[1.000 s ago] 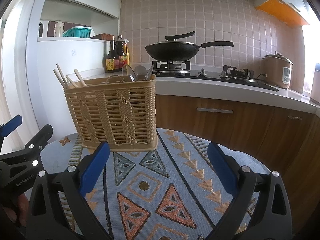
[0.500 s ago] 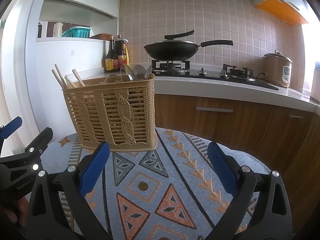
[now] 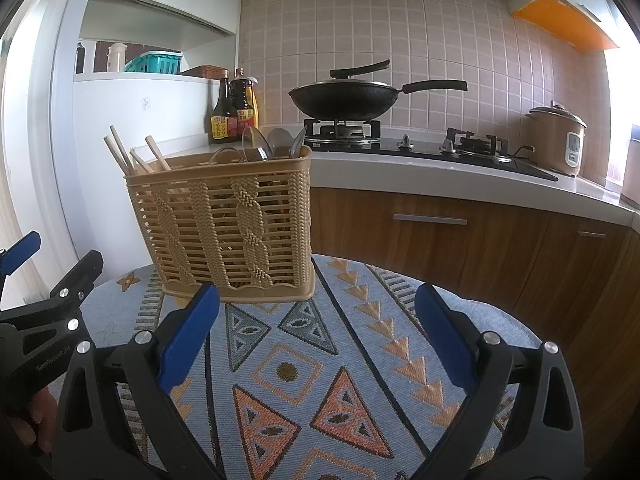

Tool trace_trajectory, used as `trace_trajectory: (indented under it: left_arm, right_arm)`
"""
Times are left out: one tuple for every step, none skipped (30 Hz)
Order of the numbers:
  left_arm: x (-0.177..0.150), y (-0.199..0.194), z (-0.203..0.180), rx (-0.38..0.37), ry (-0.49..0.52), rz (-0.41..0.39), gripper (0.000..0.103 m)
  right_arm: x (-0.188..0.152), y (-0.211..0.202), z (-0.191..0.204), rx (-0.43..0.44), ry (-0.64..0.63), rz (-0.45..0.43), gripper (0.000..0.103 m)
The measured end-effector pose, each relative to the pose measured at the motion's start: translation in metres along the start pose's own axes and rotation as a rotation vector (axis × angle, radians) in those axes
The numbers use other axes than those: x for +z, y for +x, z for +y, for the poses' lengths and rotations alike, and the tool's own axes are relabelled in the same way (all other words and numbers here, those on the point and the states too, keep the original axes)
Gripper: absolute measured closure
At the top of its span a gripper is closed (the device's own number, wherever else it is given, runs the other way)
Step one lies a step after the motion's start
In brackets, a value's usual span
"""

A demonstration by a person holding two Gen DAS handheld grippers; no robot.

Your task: Organize utensils

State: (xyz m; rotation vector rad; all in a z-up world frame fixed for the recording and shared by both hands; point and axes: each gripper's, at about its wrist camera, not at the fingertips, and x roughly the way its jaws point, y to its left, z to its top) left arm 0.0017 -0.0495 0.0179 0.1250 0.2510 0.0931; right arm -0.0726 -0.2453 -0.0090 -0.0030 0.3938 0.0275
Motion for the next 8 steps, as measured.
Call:
trace_trajectory:
  left_arm:
    - [0.0002,0.0012,0.0019,-0.003,-0.008,0.007,0.007]
    - [0.0004,0.0028,0.0038,-0.004,-0.016,0.016,0.007]
    - [0.0007,0.0038,0.0051,-0.012,-0.022,0.022,0.007]
    - [0.001,0.0052,0.0069,-0.028,-0.031,0.033,0.007]
    - [0.0014,0.0062,0.0077,-0.03,-0.035,0.037,0.007]
    - [0.0015,0.0068,0.0086,-0.028,-0.038,0.039,0.007]
    - [0.0018,0.0067,0.0096,-0.026,-0.041,0.037,0.007]
    - [0.0018,0.0065,0.0102,-0.025,-0.042,0.035,0.007]
  right_arm:
    - [-0.0001,0.0,0.0,0.0,0.001,0.0,0.009]
    - [-0.0001,0.0,-0.0001,0.0,0.002,0.0,0.009]
    - [-0.0001,0.0,-0.0001,0.0,0.003,-0.001,0.009]
    - [-0.0002,0.0002,0.0,0.0,0.004,-0.001,0.009]
    - [-0.0002,0.0007,0.0,0.0,0.004,0.0,0.009]
    - [-0.0003,0.0009,0.0002,-0.002,0.005,0.0,0.009]
    - [-0.0003,0.001,0.0001,-0.003,0.006,-0.001,0.009]
    - [-0.0004,0.0013,-0.0002,-0.003,0.008,0.0,0.009]
